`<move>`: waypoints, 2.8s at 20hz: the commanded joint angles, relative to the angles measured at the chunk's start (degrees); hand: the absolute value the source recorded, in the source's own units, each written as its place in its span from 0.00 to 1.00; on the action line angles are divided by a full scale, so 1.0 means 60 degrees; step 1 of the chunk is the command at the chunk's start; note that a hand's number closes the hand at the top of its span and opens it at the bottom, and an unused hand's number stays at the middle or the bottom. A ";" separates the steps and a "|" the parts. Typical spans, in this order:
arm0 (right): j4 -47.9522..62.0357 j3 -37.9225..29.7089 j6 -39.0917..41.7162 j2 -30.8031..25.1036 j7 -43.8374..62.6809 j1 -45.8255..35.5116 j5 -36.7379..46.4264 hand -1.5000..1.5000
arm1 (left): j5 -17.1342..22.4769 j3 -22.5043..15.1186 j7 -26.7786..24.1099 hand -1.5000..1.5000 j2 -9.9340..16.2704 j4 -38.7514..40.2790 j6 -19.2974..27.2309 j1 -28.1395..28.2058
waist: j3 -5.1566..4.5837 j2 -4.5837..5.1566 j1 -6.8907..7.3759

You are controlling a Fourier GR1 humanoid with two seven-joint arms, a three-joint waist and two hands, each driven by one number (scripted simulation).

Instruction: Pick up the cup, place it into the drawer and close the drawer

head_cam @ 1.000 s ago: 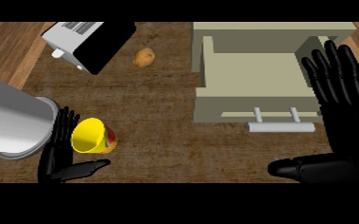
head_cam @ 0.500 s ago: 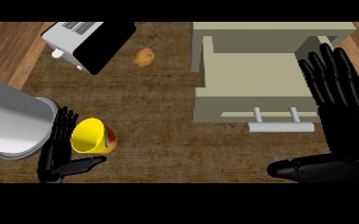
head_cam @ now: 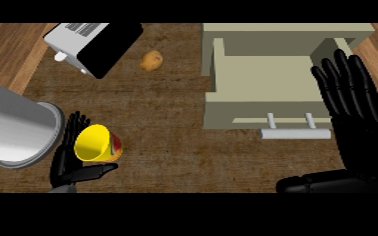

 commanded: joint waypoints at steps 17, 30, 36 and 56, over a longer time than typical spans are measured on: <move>-0.0116 -0.0064 -0.0044 -0.0045 0.0442 -0.0094 -0.0120 0.00 | 0.0908 0.0030 -0.0769 0.00 0.0136 0.2062 -0.2135 -0.1238 | -0.0002 0.0006 -0.0025; -0.0351 -0.0343 -0.0026 -0.0265 0.0566 -0.0191 -0.0176 0.00 | 0.0790 -0.0125 -0.1795 1.00 -0.0072 0.1734 -0.1242 -0.1528 | -0.0001 0.0002 -0.0028; 0.0408 -0.0264 0.0171 -0.0158 0.0057 -0.0309 -0.0200 0.00 | 0.0696 0.0182 -0.2881 1.00 -0.0048 0.2773 -0.0603 -0.2096 | -0.0005 0.0023 -0.0049; 0.0353 -0.0822 0.0299 -0.0397 0.0111 -0.0300 -0.0650 0.00 | 0.1252 -0.1810 0.2524 1.00 -0.1322 -0.4249 0.0716 -0.2441 | 0.0009 -0.0005 0.0001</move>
